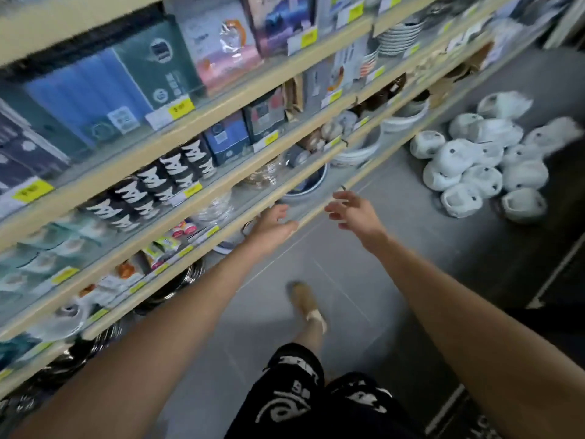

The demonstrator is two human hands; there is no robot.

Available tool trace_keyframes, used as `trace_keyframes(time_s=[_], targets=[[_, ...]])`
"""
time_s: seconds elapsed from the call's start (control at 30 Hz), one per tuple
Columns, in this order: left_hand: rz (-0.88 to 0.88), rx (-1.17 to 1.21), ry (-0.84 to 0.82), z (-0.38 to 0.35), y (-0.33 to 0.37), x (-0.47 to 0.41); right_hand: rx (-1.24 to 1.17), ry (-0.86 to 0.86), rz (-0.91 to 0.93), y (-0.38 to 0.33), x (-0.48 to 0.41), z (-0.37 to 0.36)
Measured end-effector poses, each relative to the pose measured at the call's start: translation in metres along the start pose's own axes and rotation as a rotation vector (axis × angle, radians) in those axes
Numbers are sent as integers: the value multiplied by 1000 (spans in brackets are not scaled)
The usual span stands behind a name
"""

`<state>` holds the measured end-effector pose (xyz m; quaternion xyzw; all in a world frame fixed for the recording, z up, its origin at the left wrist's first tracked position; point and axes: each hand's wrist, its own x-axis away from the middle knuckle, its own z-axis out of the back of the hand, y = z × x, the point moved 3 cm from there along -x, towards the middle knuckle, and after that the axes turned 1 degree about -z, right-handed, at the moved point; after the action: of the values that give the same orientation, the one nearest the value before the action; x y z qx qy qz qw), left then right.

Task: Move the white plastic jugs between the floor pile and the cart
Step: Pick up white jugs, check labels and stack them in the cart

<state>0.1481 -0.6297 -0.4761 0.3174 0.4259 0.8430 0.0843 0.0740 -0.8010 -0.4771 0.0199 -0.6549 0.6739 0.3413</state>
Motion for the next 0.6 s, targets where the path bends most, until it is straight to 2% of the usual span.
trace_keyframes(time_s=[0.23, 0.6], targets=[[-95, -36, -164, -110, 101, -105, -41, 165, 7, -9, -63, 135], [-129, -188, -486, -265, 281, -251, -140, 377, -130, -37, -181, 335]])
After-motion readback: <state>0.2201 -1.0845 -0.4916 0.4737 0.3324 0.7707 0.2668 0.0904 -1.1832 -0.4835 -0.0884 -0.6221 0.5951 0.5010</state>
